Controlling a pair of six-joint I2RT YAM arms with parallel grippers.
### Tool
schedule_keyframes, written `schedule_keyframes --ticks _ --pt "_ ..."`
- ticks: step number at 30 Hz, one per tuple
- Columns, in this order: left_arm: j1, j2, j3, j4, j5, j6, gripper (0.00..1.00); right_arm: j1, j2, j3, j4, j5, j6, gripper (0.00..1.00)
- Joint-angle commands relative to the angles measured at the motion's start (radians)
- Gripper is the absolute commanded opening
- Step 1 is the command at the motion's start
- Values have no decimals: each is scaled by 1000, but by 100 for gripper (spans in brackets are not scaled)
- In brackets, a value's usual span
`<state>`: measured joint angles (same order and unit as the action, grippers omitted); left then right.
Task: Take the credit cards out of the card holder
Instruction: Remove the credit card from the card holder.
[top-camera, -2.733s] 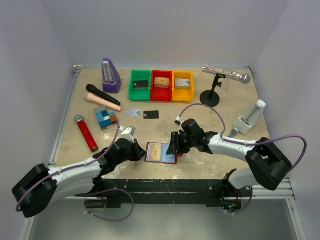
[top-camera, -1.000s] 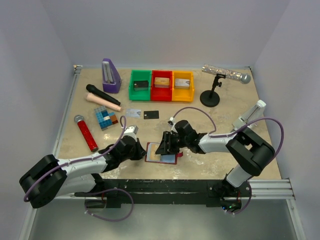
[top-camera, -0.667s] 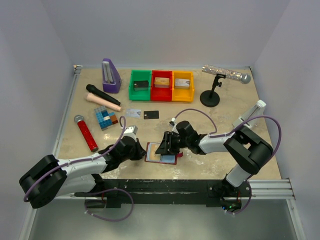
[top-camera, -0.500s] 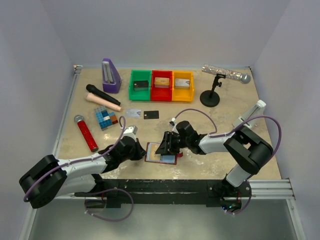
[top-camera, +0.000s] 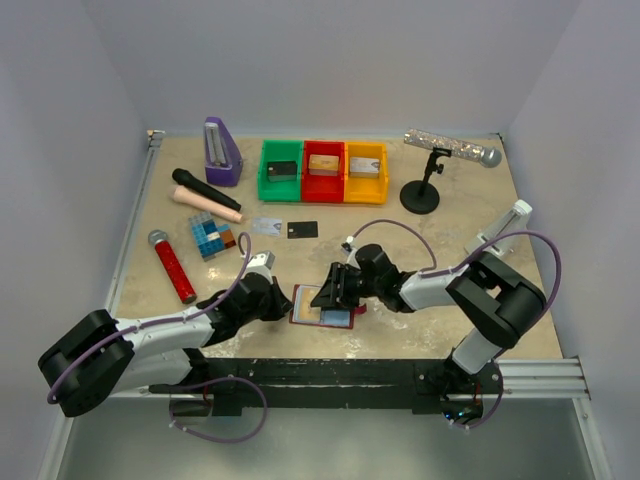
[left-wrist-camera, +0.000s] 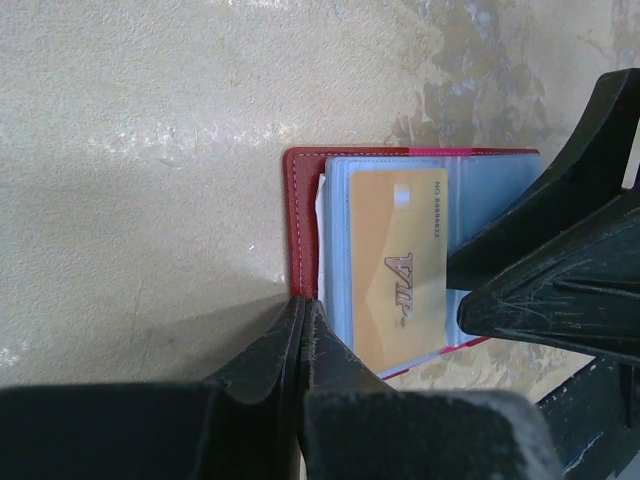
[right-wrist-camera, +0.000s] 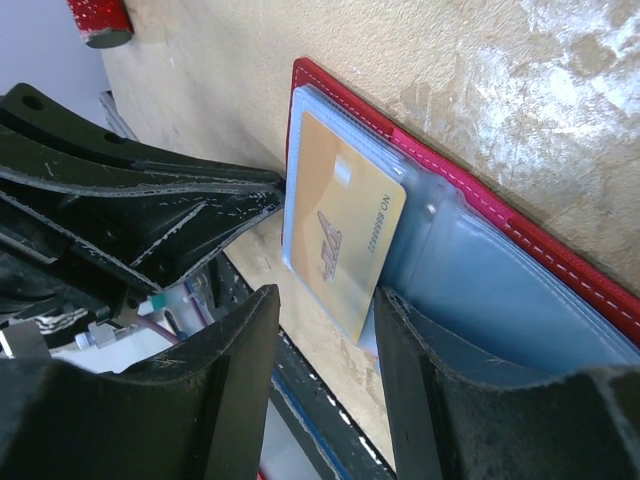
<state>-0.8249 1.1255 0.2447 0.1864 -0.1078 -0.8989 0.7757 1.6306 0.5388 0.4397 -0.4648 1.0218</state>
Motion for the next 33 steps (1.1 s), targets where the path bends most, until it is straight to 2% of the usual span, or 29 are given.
schedule_keyframes --ticks 1,10,22,33 --pt "3 7 -28 4 -20 -5 0 -13 21 -33 177 -24 66 48" --pt "3 19 -45 25 -13 -14 0 -29 74 -95 402 -34 150 48" --pt "3 43 -47 44 -6 -20 0 -32 103 -112 556 -84 173 46" --pt "0 62 -44 76 11 -23 0 -30 130 -77 522 -140 161 45"
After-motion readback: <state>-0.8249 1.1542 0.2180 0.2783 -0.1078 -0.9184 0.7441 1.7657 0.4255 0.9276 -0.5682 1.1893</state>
